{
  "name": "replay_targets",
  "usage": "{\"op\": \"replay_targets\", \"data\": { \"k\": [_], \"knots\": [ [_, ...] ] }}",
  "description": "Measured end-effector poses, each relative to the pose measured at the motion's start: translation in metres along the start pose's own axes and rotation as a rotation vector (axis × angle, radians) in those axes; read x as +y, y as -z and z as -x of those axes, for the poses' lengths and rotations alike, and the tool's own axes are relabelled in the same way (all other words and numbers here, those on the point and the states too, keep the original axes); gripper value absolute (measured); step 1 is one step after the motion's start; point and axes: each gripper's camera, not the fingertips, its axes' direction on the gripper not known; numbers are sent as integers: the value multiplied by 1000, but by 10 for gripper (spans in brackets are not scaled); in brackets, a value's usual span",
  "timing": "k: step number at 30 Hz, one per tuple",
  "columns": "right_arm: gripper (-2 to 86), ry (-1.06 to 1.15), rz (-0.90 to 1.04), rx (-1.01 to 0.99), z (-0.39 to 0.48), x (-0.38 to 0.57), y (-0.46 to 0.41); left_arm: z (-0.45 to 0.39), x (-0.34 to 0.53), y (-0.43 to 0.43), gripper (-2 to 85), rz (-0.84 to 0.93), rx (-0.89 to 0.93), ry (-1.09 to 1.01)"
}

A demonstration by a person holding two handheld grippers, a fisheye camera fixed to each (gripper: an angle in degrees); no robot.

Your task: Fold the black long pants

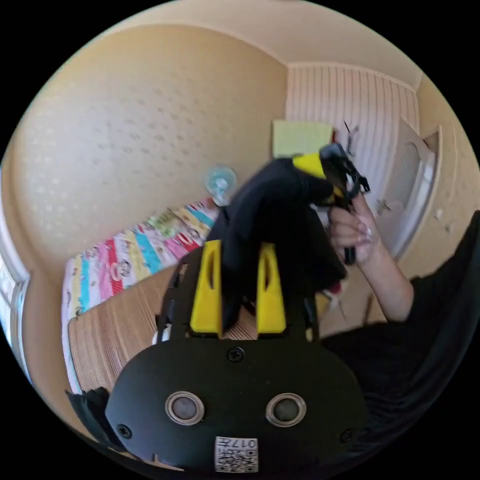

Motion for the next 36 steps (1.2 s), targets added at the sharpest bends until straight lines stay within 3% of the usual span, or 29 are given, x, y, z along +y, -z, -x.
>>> {"op": "replay_targets", "data": {
  "k": [2, 6, 12, 15, 18, 21, 25, 29, 33, 36],
  "knots": [
    [12, 47, 24, 63, 22, 2, -8, 6, 3, 33, 50, -113, -1, 33],
    [32, 186, 101, 228, 73, 27, -23, 12, -9, 68, 40, -123, 51, 89],
    [85, 203, -161, 370, 108, 106, 36, 22, -33, 125, 45, -245, 108, 147],
    [184, 139, -209, 473, 102, 148, 47, 22, -54, 160, 46, -332, 83, 146],
    [246, 181, -280, 413, 96, 184, 31, 26, -78, 188, 45, -396, 104, 182],
    [264, 167, -231, 287, 76, 199, -15, 22, -99, 210, 46, -456, 92, 189],
    [246, 192, -154, 297, 67, 194, -82, 16, -116, 228, 47, -502, 72, 198],
    [63, 212, -206, 468, 70, 161, -69, 22, -125, 248, 48, -516, 70, 165],
    [43, 247, -487, 522, 74, 118, 24, 46, -133, 282, 49, -492, 2, 34],
    [35, 333, -655, 551, 94, 94, 88, 74, -141, 301, 49, -423, 64, -69]
  ]
}}
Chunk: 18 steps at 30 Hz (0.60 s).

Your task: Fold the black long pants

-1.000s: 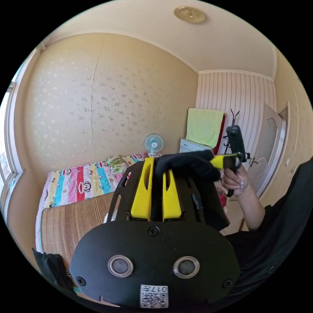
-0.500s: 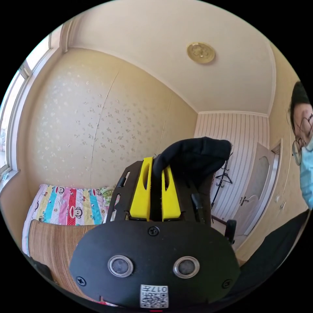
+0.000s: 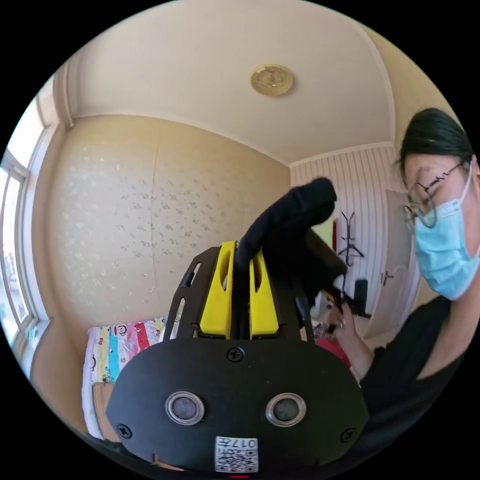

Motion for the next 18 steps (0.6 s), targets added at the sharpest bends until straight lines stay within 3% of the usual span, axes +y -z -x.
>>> {"op": "replay_targets", "data": {
  "k": [3, 8, 10, 14, 17, 18],
  "knots": [
    [32, 83, -11, 22, 0, -23, -3, 35, -1, 5, 49, 53, 87, 26],
    [28, 129, 1, 61, -23, -13, -47, 97, 13, -15, 52, 15, -20, 142],
    [26, 119, 127, 165, -74, -24, -115, 145, 5, -58, 52, 86, -59, 228],
    [23, 88, 291, 391, -214, -24, -267, 315, -9, -230, 74, 311, -146, 395],
    [20, 76, 488, 535, -334, 12, -364, 417, 25, -329, 82, 433, -297, 433],
    [18, -39, 558, 557, -379, 36, -375, 446, 54, -354, 74, 507, -361, 476]
  ]
}}
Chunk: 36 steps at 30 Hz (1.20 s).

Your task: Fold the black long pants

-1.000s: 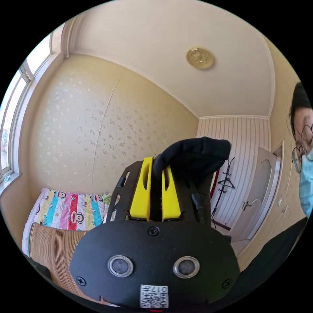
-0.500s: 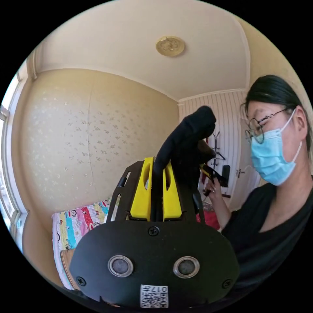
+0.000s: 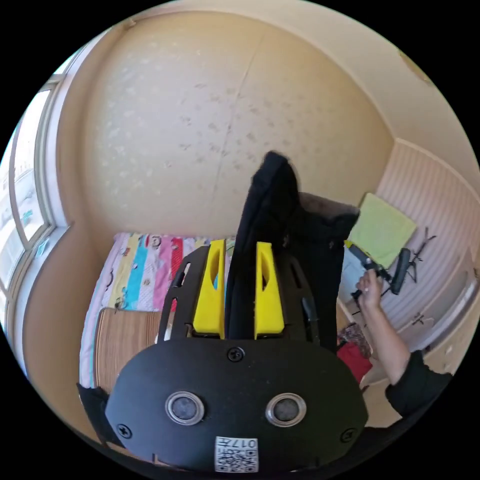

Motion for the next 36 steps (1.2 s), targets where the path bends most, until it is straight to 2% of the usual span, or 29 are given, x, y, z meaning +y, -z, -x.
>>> {"op": "replay_targets", "data": {
  "k": [2, 5, 7, 9, 11, 16, 19, 21, 23, 25, 28, 30, 34, 36],
  "knots": [
    [14, -60, 88, -82, -43, 39, -45, 33, 20, -55, 65, 96, -49, 66],
    [12, -12, 187, -114, -98, 153, -97, 74, 109, -134, 64, 205, 26, 41],
    [16, -13, 429, -75, -148, 266, -152, 96, 177, -186, 62, 338, 43, 67],
    [22, -34, 634, -80, -188, 356, -188, 117, 274, -253, 62, 572, 44, 112],
    [33, -114, 825, -65, -241, 466, -206, 125, 339, -287, 62, 706, 40, 140],
    [66, -270, 924, -24, -328, 587, -181, 128, 449, -327, 64, 821, 98, 214],
    [73, -202, 942, 44, -351, 627, -160, 117, 487, -348, 64, 886, 156, 179],
    [68, -181, 987, -5, -358, 657, -156, 109, 512, -363, 64, 977, 119, 141],
    [57, -223, 1095, -104, -365, 701, -164, 110, 520, -361, 57, 943, 108, 126],
    [40, -399, 1013, -239, -380, 743, -150, 117, 520, -355, 36, 902, 94, 112],
    [30, -599, 969, -390, -389, 785, -137, 145, 524, -347, 5, 885, 107, 235],
    [26, -540, 983, -416, -375, 796, -131, 159, 527, -336, -5, 870, 93, 300],
    [21, -351, 1108, -527, -362, 795, -110, 155, 529, -326, -8, 859, 15, 238],
    [24, -327, 1029, -512, -380, 785, -77, 154, 532, -320, -9, 834, -19, 220]
  ]
}}
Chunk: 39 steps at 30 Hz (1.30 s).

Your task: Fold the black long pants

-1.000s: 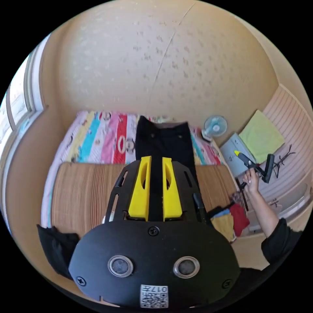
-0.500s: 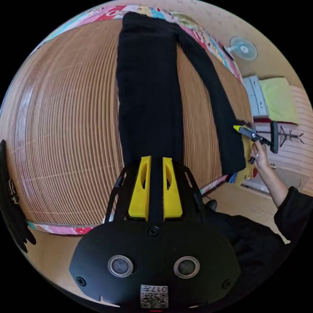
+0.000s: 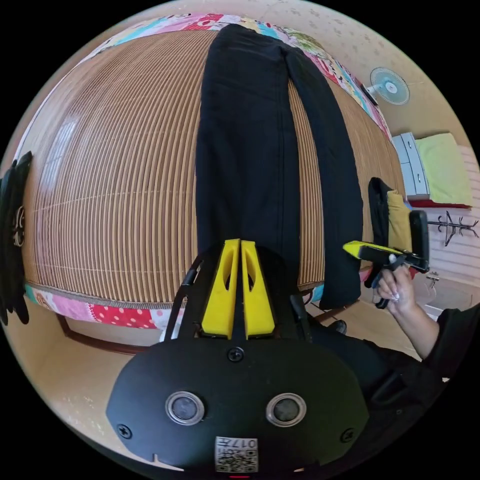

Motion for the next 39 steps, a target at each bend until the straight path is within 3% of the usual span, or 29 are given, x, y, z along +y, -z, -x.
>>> {"op": "replay_targets", "data": {
  "k": [3, 6, 9, 11, 16, 20, 23, 24, 27, 29, 32, 35, 38, 39],
  "knots": [
    [63, -60, -170, 255, -18, 52, 56, 15, 2, 3, -8, 8, 37, 90],
    [128, -217, -106, 421, -67, 90, 68, 18, 7, 16, -7, -34, -17, 137],
    [93, -189, -85, 357, -91, 118, 77, 6, 9, 28, 0, -93, 26, 85],
    [47, -148, 64, 142, -107, 131, 70, -5, 5, 34, 14, -101, 114, 47],
    [24, -151, -45, 3, -104, 167, 114, -60, -9, 65, 73, -169, 312, -152],
    [17, -91, -51, -138, -86, 170, 143, -93, -29, 78, 142, -65, 419, -238],
    [14, 99, 24, -231, -60, 159, 157, -99, -56, 55, 159, 204, 448, -272],
    [13, 148, 87, -199, -52, 153, 157, -95, -65, 45, 143, 284, 490, -278],
    [11, 383, 300, -156, -49, 138, 150, -63, -74, 46, 48, 279, 438, -226],
    [11, 442, 390, -136, -67, 118, 160, -47, -75, 49, 41, 272, 412, -229],
    [18, 379, 186, -76, -121, 56, 221, -19, -71, 54, 39, 257, 464, -196],
    [45, 65, -91, -83, -248, -52, 272, 2, -61, 56, 39, 212, 507, -175],
    [96, -152, -303, -259, -331, -112, 289, 14, -54, 52, 40, 187, 556, -175],
    [107, -233, -437, -398, -367, -132, 293, 18, -51, 51, 40, 178, 576, -173]
  ]
}}
